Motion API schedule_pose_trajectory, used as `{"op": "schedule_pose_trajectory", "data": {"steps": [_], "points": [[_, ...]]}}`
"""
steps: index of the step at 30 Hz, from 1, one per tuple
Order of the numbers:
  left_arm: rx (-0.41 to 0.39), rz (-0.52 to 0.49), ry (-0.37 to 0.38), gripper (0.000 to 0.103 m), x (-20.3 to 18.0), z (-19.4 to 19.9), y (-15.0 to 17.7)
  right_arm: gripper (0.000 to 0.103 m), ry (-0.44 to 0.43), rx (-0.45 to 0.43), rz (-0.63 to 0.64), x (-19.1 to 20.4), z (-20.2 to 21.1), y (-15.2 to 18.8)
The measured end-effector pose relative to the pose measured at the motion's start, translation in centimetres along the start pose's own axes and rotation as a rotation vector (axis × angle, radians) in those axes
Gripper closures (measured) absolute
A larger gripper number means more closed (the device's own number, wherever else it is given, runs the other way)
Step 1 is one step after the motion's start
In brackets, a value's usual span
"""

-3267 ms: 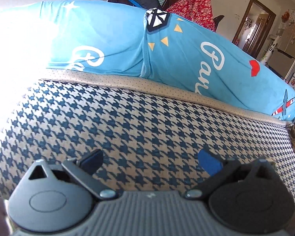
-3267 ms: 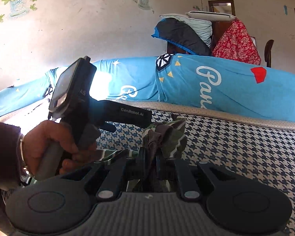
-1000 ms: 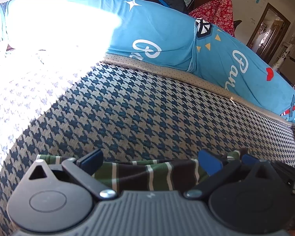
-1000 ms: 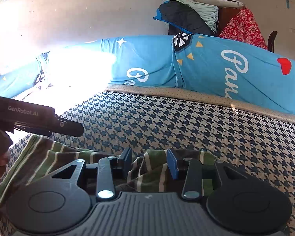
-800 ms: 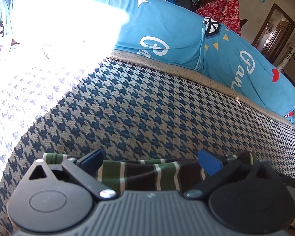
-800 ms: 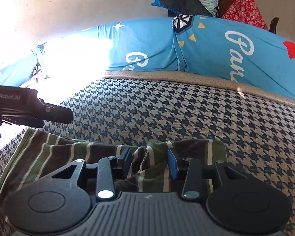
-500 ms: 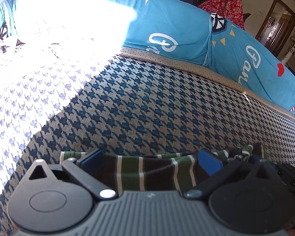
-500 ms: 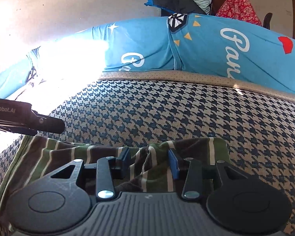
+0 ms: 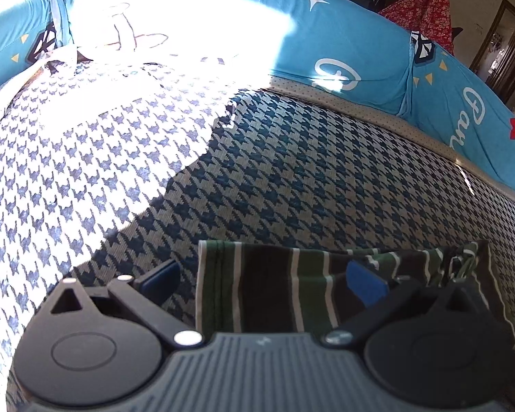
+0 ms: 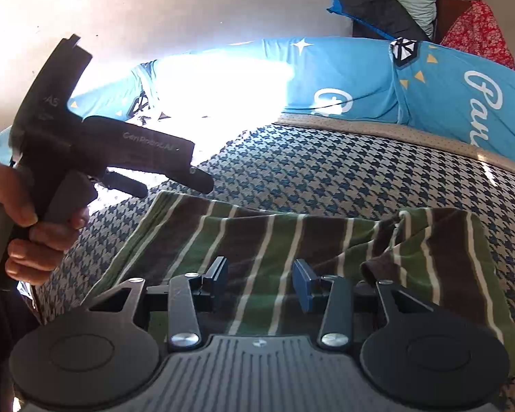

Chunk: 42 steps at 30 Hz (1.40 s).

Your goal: Fold clothes

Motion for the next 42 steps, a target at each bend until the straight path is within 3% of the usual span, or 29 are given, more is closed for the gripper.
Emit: {"op": "schedule_pose_trajectory", "data": {"steps": [7,17,33,39,40,42], "points": [[0.028,0.003,0.023,0.0,0.5,0.5,1.8,0.061,-0.115,0.018,0.087,5.5,0.2,2.0],[0.065,0.008,0.043,0.0,0.7,0.9,4.3,0.061,-0.151,0.051,0.274,10.6,0.2,4.6],[0.092,0.024,0.06,0.0,1.3,1.2,5.0,0.061,-0.025,-0.007,0.727,14.3,-2.2,7.3],[0.1,0.049,0.075,0.0,1.5,1.1,4.9,0.061,0.019,-0.052,0.789,14.4,-3.2,6.9],[0.102,0.055,0.079,0.0,1.6,1.1,4.9,0.063,0.022,-0.053,0.791,14.3,-3.4,6.8],[0.107,0.075,0.092,0.0,1.7,1.1,4.8,0.078,0.027,-0.057,0.793,14.2,-3.7,6.6]]}}
Point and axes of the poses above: each gripper's, at about its wrist camera, not at the fingertips, and z roughly against the way its jaws point, x to its left, y to its underside, the point moved 8 cm from there along -z, roughly the way its jaws point, and after that the axes turned 2 degrees about -y, right-handed, at the moved point
